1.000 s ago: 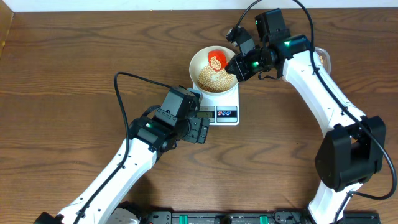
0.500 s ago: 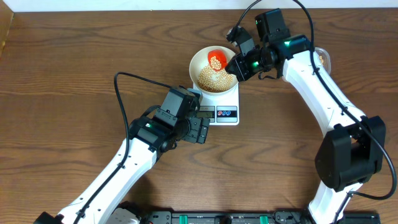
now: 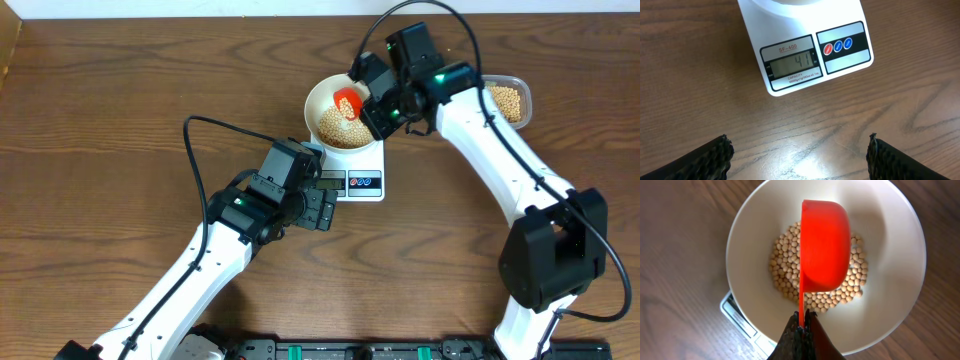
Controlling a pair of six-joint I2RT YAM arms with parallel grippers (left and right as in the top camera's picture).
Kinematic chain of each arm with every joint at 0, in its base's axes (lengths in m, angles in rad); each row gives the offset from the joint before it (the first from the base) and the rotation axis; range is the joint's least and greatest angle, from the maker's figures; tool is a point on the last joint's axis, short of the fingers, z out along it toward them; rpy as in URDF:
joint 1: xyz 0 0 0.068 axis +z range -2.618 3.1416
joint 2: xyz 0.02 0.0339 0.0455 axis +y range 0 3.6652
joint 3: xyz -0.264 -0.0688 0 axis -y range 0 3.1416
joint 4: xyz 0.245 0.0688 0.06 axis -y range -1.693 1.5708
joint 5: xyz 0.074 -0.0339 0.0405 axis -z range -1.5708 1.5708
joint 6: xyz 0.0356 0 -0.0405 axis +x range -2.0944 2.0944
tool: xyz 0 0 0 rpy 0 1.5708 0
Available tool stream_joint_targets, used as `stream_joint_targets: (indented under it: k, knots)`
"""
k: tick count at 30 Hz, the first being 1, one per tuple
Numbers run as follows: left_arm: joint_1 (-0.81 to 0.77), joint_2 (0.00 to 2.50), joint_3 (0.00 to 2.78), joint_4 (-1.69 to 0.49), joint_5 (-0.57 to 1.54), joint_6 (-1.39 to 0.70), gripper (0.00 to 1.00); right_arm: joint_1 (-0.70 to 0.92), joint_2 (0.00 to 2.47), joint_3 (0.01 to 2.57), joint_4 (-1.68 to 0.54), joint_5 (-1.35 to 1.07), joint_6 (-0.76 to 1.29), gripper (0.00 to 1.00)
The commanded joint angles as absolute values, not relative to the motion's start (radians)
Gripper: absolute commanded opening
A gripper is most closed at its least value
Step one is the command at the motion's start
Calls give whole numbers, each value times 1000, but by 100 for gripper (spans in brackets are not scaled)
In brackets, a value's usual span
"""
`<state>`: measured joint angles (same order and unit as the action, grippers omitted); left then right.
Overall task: Scoop item into bowl and weigh 50g on scale
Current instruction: 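Hold the red scoop tilted over the white bowl, shaking beans out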
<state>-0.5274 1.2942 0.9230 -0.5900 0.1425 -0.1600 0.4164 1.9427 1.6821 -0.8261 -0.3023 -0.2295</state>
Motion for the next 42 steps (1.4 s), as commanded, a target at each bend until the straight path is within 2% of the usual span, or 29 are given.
stream_joint_targets:
  k: [1,11,18,28,42]
  knots:
    - [-529,1300,921,-589,126,-158,88,440,1922,1703,-827,-191,-253,1]
    - [-529,1300,921,-589,126,-158,88,447,1922,1703,-829,-170,-270,1]
    - [-529,1300,921,-589,126,-158,88,397,1922,1703,-820,-406,-194,1]
    - [-529,1300,921,-589,126,-158,88,231,1922,1703,-822,-737,-142,1]
    - [-529,1300,921,-589,126,-158,88,174,1922,1703,-824,-830,-144,1]
